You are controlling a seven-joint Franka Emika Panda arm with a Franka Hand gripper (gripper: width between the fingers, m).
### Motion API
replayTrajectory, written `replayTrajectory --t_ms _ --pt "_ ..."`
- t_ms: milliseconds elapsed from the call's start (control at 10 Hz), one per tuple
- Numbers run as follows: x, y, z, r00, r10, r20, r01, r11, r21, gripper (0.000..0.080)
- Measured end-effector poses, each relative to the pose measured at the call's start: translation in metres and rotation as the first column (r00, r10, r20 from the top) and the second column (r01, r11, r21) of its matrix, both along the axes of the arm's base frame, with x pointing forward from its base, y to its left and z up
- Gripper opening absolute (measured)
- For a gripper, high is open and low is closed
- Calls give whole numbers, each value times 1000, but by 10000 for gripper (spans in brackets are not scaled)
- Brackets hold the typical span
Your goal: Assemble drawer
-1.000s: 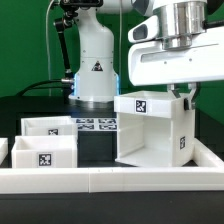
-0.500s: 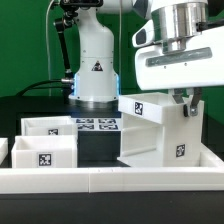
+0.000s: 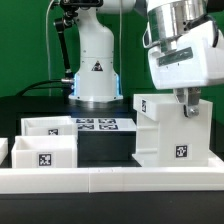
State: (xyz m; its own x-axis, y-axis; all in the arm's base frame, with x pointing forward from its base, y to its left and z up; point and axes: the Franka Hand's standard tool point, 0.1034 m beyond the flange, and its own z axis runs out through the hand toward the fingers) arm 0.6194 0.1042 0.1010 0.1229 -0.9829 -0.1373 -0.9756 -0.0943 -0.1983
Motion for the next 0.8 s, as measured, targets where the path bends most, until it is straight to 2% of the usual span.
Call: replayTrajectory --t_ms 400,800 --pt "5 1 -2 1000 22 -16 -22 1000 0 48" --pt "23 0 -2 1000 11 -14 -11 1000 -3 48"
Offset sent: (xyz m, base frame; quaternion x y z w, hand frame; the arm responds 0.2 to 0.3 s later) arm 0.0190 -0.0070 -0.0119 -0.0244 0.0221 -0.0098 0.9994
